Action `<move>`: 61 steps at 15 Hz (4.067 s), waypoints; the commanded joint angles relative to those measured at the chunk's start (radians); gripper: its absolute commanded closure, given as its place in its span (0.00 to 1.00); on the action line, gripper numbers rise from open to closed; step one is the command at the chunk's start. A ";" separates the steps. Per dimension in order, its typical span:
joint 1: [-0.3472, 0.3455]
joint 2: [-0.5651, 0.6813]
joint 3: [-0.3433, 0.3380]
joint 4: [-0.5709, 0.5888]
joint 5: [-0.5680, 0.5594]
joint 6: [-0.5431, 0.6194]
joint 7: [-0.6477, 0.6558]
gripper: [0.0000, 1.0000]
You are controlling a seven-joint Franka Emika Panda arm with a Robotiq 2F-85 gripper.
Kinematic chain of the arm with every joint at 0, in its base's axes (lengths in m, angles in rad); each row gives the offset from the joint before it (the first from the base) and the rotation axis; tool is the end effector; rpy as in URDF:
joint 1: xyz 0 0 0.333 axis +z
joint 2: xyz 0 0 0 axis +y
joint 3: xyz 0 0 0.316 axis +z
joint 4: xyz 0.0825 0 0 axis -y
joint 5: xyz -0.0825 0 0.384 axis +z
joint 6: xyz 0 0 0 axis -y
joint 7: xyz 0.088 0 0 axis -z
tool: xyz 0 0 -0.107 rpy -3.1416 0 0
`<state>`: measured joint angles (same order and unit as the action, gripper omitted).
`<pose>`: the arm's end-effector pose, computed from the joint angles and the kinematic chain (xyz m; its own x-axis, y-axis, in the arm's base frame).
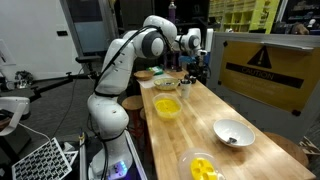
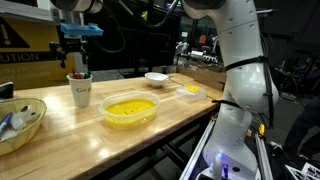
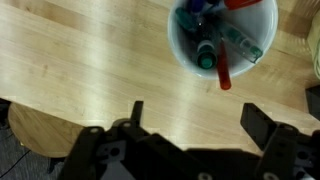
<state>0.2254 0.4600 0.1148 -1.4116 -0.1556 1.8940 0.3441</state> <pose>0.6641 0.2083 0.4415 0.9979 0.0335 0.0554 0.0287 -0.9961 0.0839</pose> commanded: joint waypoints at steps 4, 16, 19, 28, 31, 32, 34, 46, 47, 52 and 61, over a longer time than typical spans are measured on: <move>0.010 0.006 -0.017 0.006 0.013 -0.010 -0.023 0.00; 0.034 0.036 -0.022 -0.007 0.001 0.055 -0.001 0.43; 0.031 0.047 -0.022 0.004 0.010 0.046 -0.009 0.68; 0.031 0.047 -0.022 0.004 0.010 0.046 -0.009 0.43; 0.031 0.047 -0.022 0.004 0.010 0.046 -0.009 0.43; 0.031 0.047 -0.022 0.004 0.010 0.046 -0.009 0.43; 0.031 0.047 -0.022 0.004 0.010 0.047 -0.009 0.43; 0.048 0.039 -0.020 -0.017 0.016 0.070 0.048 0.01; 0.054 0.034 -0.019 -0.029 0.016 0.079 0.064 0.01; 0.076 0.012 -0.018 -0.098 0.029 0.162 0.132 0.00; 0.079 0.047 -0.022 -0.055 0.019 0.145 0.115 0.00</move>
<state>0.2905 0.5062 0.1089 -1.4719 -0.1452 2.0431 0.4634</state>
